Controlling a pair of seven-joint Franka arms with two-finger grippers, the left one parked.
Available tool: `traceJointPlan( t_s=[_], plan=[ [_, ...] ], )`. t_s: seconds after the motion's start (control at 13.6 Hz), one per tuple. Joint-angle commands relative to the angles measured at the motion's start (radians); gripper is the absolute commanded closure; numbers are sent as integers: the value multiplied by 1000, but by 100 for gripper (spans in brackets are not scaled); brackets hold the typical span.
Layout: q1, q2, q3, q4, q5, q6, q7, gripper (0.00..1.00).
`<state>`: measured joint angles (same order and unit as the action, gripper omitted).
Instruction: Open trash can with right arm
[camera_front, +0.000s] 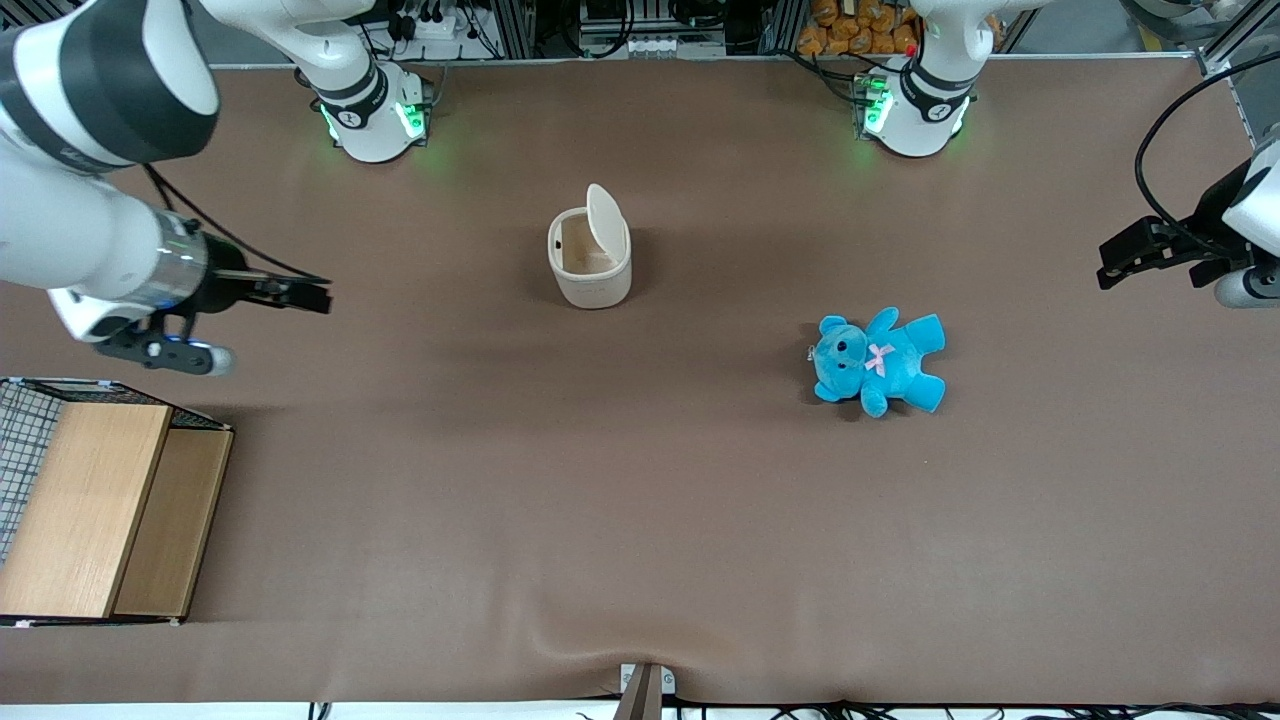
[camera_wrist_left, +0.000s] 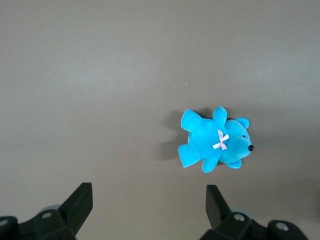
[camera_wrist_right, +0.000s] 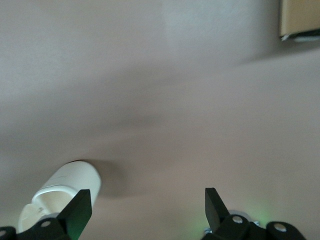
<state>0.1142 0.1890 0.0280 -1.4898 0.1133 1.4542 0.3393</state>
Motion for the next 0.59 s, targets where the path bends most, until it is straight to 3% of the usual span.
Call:
traceJointPlan(
  t_s=[0.0, 0.22, 0.37, 0.52],
  plan=[
    [-85, -11, 17, 20, -23, -49, -112, 0],
    [-137, -42, 17, 20, -32, -51, -170, 0],
    [-137, -84, 21, 20, -96, -51, -178, 0],
    [-142, -118, 18, 19, -110, -52, -222, 0]
  ],
)
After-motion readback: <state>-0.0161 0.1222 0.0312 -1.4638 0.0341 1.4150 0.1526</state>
